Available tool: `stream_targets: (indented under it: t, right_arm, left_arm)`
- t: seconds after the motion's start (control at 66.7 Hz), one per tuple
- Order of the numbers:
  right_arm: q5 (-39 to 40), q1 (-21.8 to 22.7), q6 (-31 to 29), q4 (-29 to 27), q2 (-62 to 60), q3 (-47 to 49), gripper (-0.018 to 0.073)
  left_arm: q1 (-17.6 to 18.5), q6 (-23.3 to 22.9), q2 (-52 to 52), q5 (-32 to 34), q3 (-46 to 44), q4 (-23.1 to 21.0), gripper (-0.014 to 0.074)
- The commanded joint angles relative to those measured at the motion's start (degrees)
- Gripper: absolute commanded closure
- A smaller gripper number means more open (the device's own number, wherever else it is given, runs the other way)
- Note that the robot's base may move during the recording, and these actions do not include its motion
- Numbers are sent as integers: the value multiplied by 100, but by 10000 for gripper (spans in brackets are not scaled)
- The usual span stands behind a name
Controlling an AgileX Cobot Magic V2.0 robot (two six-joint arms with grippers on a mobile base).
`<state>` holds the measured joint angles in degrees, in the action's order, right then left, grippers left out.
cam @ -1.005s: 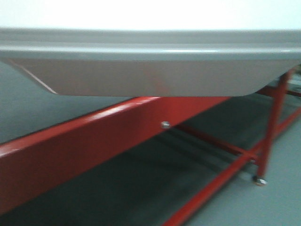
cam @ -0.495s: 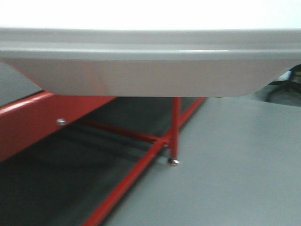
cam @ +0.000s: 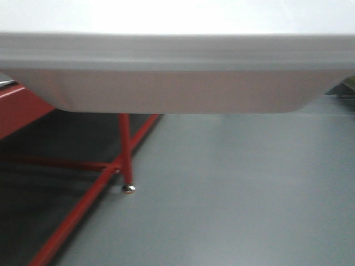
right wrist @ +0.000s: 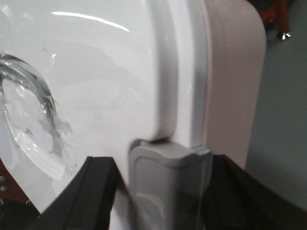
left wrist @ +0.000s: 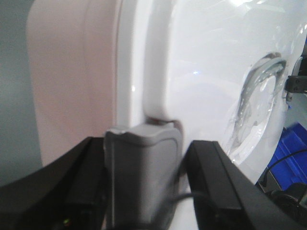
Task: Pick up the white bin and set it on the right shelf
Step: 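Carry the bin with both grippers past the red tables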
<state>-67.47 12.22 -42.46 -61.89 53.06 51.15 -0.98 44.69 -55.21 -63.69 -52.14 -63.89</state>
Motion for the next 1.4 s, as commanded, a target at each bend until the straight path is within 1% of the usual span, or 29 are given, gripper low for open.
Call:
stream_targets:
  t: [0.0,1.38]
  right_arm:
    - [-528,-55,-20,-892,-95,153,219]
    - [-528,-55,-20,-892,-95,153,219]
  left_arm:
    - [80,81,104,-367,-173,-919,411]
    - [80,81,104,-367,-173,-919,411]
